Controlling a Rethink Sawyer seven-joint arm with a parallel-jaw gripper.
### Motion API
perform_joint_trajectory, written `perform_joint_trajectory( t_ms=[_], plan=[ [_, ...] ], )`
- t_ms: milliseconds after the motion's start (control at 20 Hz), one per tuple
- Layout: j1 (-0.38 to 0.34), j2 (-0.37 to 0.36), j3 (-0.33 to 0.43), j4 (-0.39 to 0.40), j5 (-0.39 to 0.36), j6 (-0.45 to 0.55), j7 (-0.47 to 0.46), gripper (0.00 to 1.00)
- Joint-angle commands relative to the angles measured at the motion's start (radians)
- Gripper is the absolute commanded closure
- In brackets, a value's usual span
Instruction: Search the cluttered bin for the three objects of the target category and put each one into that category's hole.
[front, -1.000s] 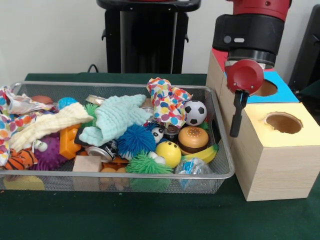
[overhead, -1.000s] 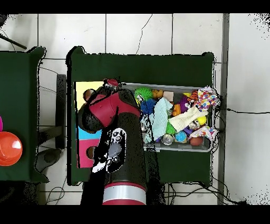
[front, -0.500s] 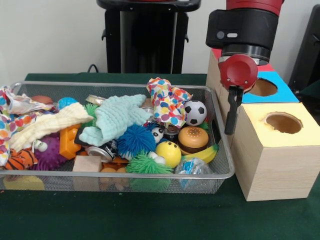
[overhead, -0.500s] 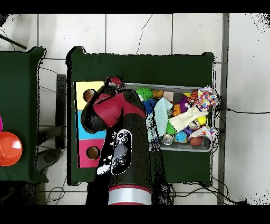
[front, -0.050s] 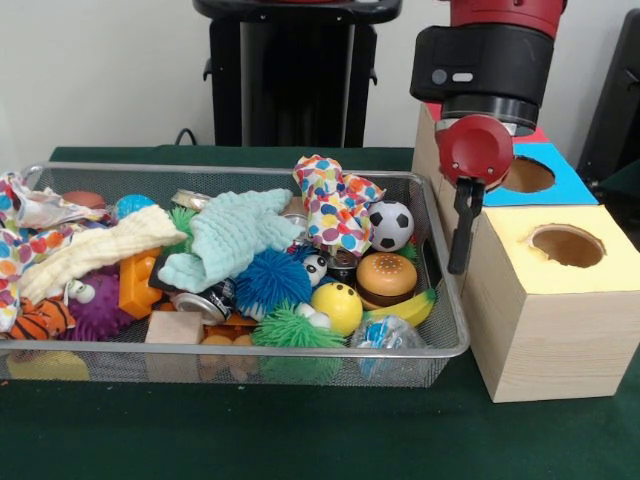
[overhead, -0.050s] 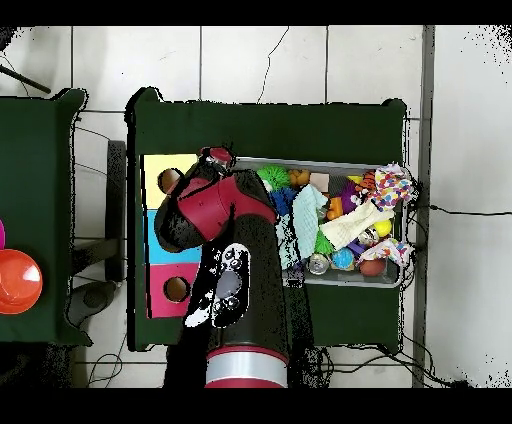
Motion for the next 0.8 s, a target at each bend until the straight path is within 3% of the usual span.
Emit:
perform_joint_trajectory(
  t_ms=[50, 300, 650, 800],
  plan=[
    [0.000, 0.080, 0.009, 0.024, -0.098, -0.071, 0.097, 0.00],
    [0.004, 0.104, 0.005, -0.006, -0.121, -0.078, 0.087, 0.00],
    [0.047, 0.178, -0.057, -0.089, -0.167, -0.125, 0.113, 0.00],
    [0.023, 0.192, -0.037, -0.103, -0.180, -0.141, 0.096, 0.00]
  ],
)
